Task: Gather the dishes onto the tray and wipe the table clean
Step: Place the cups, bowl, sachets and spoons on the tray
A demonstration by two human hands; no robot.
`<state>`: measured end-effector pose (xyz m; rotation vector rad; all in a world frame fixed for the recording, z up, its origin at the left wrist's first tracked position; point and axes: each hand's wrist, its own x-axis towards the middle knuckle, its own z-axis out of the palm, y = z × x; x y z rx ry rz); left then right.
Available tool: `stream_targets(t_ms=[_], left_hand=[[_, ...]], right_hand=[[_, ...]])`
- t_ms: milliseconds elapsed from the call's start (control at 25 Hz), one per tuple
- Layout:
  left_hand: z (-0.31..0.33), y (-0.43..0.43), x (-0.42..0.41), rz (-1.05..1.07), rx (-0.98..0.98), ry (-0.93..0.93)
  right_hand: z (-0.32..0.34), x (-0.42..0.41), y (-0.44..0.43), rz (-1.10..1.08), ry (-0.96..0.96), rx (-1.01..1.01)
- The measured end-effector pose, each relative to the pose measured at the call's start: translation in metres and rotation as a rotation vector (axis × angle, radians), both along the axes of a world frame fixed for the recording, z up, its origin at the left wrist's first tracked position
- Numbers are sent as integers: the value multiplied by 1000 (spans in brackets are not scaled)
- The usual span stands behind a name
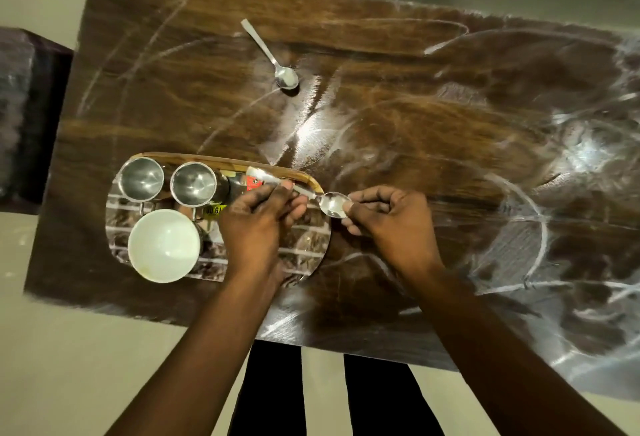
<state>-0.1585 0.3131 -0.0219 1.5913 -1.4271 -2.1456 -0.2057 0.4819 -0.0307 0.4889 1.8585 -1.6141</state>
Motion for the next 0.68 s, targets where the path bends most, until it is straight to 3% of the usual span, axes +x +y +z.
stream_targets(t_ms=[240, 480, 680], left_hand=[[-15, -10, 52, 229, 75, -101], [-27, -19, 60, 293, 120, -117], [-33, -21, 61, 300, 112, -134]], right_hand=[[-13, 28, -20, 303, 114, 233], [-19, 35, -36, 458, 255, 372], [-22, 39, -41, 464, 312, 417]])
